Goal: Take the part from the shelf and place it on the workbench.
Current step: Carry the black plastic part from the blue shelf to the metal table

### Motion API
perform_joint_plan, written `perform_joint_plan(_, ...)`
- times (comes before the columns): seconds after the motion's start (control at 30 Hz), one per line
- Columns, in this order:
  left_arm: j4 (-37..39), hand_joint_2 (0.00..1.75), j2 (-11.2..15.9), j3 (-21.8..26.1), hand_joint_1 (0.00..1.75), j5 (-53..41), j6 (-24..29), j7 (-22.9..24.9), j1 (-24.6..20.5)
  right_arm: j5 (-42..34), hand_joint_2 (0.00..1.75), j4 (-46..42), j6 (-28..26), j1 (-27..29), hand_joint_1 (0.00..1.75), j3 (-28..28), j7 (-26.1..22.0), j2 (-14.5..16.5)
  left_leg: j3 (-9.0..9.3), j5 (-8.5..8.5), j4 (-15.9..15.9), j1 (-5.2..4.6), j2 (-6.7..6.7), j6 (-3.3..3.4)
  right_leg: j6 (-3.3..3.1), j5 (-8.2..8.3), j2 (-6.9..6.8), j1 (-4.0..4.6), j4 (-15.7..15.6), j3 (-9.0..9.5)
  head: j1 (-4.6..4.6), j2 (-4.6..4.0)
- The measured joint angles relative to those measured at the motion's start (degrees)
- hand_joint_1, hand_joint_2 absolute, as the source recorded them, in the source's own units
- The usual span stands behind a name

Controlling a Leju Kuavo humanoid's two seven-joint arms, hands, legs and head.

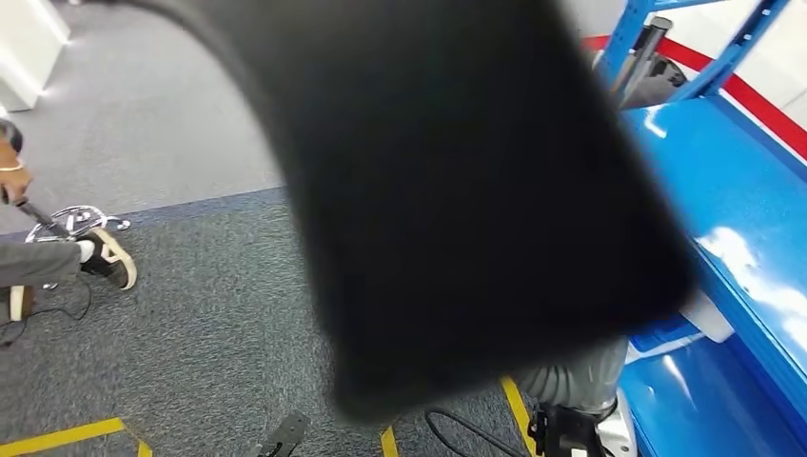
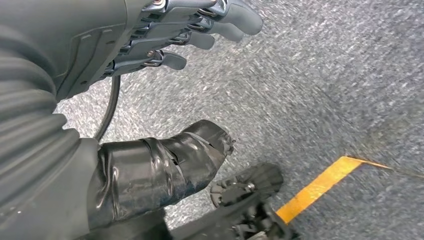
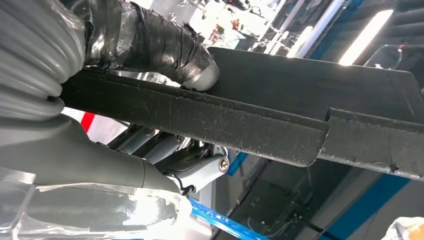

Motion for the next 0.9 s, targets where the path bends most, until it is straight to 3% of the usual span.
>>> perform_joint_plan(0.03, 0.0, 1.75, 0.1, -0.4, 0.0, -0.3, -0.3, 0.0, -0.1, 0.6, 1.75, -0.7, -0.1, 0.6, 1.75, -0.3, 0.1, 0.0, -0.05, -0.22, 0.4, 0.07, -0.87, -0.21, 0.12, 2.2, 0.67, -0.28, -3.5, 1.45, 0.01, 0.0)
perform_joint_plan(0.1, 0.0, 1.75, 0.3, -1.2, 0.0, -0.9, -0.8, -0.2, -0.6, 1.6, 1.75, -1.7, -0.1, 1.6, 1.75, -0.6, 0.3, 0.0, -0.57, -0.75, 1.5, 0.08, -2.49, -0.87, 0.27, 4.42, 2.8, -0.75, -9.5, 3.99, 0.02, 0.0)
perform_joint_plan(0.17, 0.0, 1.75, 0.4, -1.7, 0.0, -1.3, -1.2, -0.2, -1.2, 2.2, 1.75, -2.3, -0.1, 2.5, 1.75, -0.9, 0.3, 0.0, -1.23, -0.92, 2.1, 0.2, -3.73, -1.63, 0.11, 4.2, 3.56, -0.64, -11.0, 4.6, 0.04, 0.0)
perform_joint_plan(0.23, 0.0, 1.75, 0.6, -2.3, 0.0, -1.6, -1.5, -0.2, -1.2, 2.6, 1.75, -2.8, -0.1, 3.0, 1.75, -1.1, 0.3, 0.0, -1.65, -0.8, 2.0, 0.48, -4.3, -2.22, -0.54, 4.39, 2.41, -0.45, -11.2, 4.8, 0.05, 0.0)
perform_joint_plan(0.3, 0.0, 1.75, 0.9, -2.9, 0.0, -2.0, -1.8, -0.2, -1.1, 2.7, 1.75, -3.1, -0.1, 3.2, 1.75, -1.1, 0.3, 0.1, -2.62, -1.94, 3.9, 0.37, -1.72, -2.65, -1.28, 4.66, 1.15, -0.5, -11.6, 5.18, -0.5, 0.0)
perform_joint_plan(0.37, 0.0, 1.75, 1.0, -3.5, 0.0, -2.4, -2.1, -0.4, -1.1, 2.3, 1.75, -3.4, -0.1, 3.6, 1.75, -1.2, 0.0, 0.2, -5.32, -5.03, 9.7, 0.28, 1.98, -3.03, -1.72, 4.69, -0.29, -0.29, -11.8, 5.31, -1.32, 0.0)
perform_joint_plan(0.43, 0.0, 1.75, 1.2, -4.0, 0.0, -2.2, -2.4, -0.6, -1.1, 1.3, 1.75, -3.4, -0.1, 3.9, 1.75, -1.2, -0.7, 0.4, -8.42, -7.51, 16.0, 0.44, 3.26, -3.25, -1.93, 4.56, -1.95, 0.06, -11.8, 5.32, -1.85, 0.0)
perform_joint_plan(0.47, 0.0, 1.75, 1.4, -4.2, 0.0, -2.0, -2.5, -0.7, -0.9, 0.6, 1.75, -3.4, -0.1, 3.9, 1.75, -1.2, -1.2, 0.5, -8.87, -7.46, 17.1, 0.47, 3.49, -3.23, -1.99, 4.48, -2.76, 0.2, -11.8, 5.35, -2.09, 0.0)
perform_joint_plan(0.5, 0.0, 1.75, 1.7, -4.3, 0.0, -1.8, -2.5, -0.7, -0.8, 0.0, 1.75, -3.3, -0.1, 4.0, 1.75, -1.2, -1.6, 0.7, -8.2, -6.42, 15.9, 0.47, 3.7, -3.11, -2.02, 4.37, -3.51, 0.31, -11.8, 5.43, -2.38, 0.0)
perform_joint_plan(0.53, 0.0, 1.75, 1.9, -4.4, 0.0, -1.6, -2.5, -0.8, -0.6, -0.6, 1.75, -3.1, -0.1, 4.0, 1.75, -1.2, -2.1, 0.8, -6.47, -4.7, 12.8, 0.38, 4.23, -2.88, -2.0, 4.25, -4.21, 0.4, -11.8, 5.57, -2.64, 0.0)
perform_joint_plan(0.6, 0.0, 1.75, 2.4, -4.5, 0.0, -1.4, -2.5, -0.7, -0.4, -1.5, 1.75, -2.9, -0.1, 4.0, 1.75, -1.2, -2.8, 1.1, -2.46, -2.17, 5.2, -0.32, 7.02, -2.13, -1.76, 3.96, -5.52, 0.61, -11.9, 5.93, -3.1, 0.0)
perform_joint_plan(0.67, 0.0, 1.75, 2.9, -4.7, 0.0, -1.5, -2.4, -0.5, -0.4, -2.3, 1.75, -2.8, -0.1, 4.2, 1.75, -1.3, -3.4, 1.2, -0.82, -1.61, 1.8, -1.12, 8.46, -1.39, -1.31, 3.77, -6.81, 0.78, -12.1, 6.23, -3.42, 0.0)
perform_joint_plan(0.73, 0.0, 1.75, 3.3, -4.9, 0.0, -2.0, -2.2, -0.4, 0.0, -3.9, 1.75, -2.7, -0.1, 4.5, 1.75, -1.5, -4.6, 1.3, -0.68, -1.34, 1.3, -1.2, 6.94, -0.8, -0.74, 3.6, -7.87, 0.83, -12.4, 6.65, -3.6, 0.0)
perform_joint_plan(0.8, 0.0, 1.75, 3.7, -5.1, 0.0, -2.8, -1.7, -0.4, 0.5, -7.6, 1.75, -2.6, -0.1, 4.9, 1.75, -2.1, -6.8, 1.4, -0.01, -0.9, 0.3, -0.86, 5.47, -0.26, -0.24, 2.56, -5.83, 0.65, -11.3, 6.56, -3.99, 0.0)
perform_joint_plan(0.87, 0.0, 1.75, 3.9, -5.5, 0.0, -3.4, -1.3, -0.5, 0.6, -12.3, 1.75, -2.1, -0.1, 5.3, 1.75, -2.8, -9.8, 1.4, 0.45, -0.63, -0.3, -0.65, 3.96, 0.17, -0.11, -0.19, -2.23, 0.45, -5.9, 4.04, -4.81, 0.0)
perform_joint_plan(0.9, 0.0, 1.75, 4.0, -5.8, 0.0, -3.4, -1.1, -0.6, 0.5, -14.5, 1.75, -1.7, -0.1, 5.4, 1.75, -3.1, -11.3, 1.5, 0.46, -0.61, -0.3, -0.66, 3.17, 0.3, -0.1, -1.7, -1.26, 0.45, -2.2, 2.05, -5.29, 0.0)
